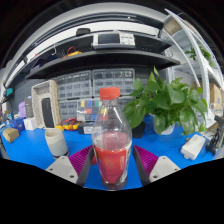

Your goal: Pour water

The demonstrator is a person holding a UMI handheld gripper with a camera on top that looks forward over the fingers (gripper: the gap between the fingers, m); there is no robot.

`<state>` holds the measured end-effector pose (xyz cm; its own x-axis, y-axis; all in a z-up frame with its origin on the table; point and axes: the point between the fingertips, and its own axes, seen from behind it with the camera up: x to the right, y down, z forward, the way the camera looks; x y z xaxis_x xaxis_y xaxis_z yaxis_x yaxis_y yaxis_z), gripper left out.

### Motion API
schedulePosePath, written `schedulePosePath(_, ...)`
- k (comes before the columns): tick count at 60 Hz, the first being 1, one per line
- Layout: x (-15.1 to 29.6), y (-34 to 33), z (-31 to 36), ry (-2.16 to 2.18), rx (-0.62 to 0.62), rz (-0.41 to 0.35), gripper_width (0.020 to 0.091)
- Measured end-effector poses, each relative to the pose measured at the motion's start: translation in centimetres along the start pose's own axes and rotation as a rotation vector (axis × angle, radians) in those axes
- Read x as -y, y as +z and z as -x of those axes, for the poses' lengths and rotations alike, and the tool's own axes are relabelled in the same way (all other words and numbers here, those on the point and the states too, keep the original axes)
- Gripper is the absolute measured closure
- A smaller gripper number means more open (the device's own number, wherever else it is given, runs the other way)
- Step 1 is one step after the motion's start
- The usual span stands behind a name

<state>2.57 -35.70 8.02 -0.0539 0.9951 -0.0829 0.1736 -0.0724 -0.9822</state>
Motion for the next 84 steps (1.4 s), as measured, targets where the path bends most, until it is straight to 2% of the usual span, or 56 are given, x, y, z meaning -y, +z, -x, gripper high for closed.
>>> schedulePosePath(3, -0.1, 0.6, 0.1, 0.01, 0.004, 0.002, 0.0405)
schedulePosePath(5, -0.2, 0.9, 0.1, 0.015, 0.001, 0.002, 0.0412)
schedulePosePath(6, -0.2, 1.0, 0.1, 0.017, 0.0, -0.002, 0.0477)
schedulePosePath(7, -0.1, 1.1, 0.1, 0.016, 0.001, -0.007, 0.0487)
schedulePosePath(8, -0.1, 1.2, 0.0, 0.011, -0.001, -0.011, 0.0529)
schedulePosePath(14, -0.1, 1.0, 0.2, -0.03, -0.015, -0.017, 0.0597)
schedulePosePath(16, -0.1, 1.1, 0.2, -0.03, -0.02, -0.011, 0.064)
schedulePosePath(17, -0.1, 1.1, 0.2, -0.032, -0.02, -0.005, 0.0627)
schedulePosePath(18, -0.1, 1.2, 0.1, -0.035, -0.023, -0.003, 0.0704)
schedulePosePath(20, -0.2, 1.2, 0.1, -0.04, -0.025, 0.001, 0.0742)
schedulePosePath(29, -0.1, 1.6, 0.7, -0.101, -0.02, 0.008, 0.0743)
schedulePosePath(42, 0.5, 2.2, 2.9, -0.331, -0.011, 0.057, 0.0745)
schedulePosePath(53, 1.1, 4.8, 4.8, -0.656, 0.01, 0.159, 0.0744)
schedulePosePath(70, 2.7, 8.0, 6.7, -1.251, 0.008, 0.27, 0.0745)
schedulePosePath(84, 5.7, 10.3, 7.1, -1.612, -0.046, 0.278, 0.0746)
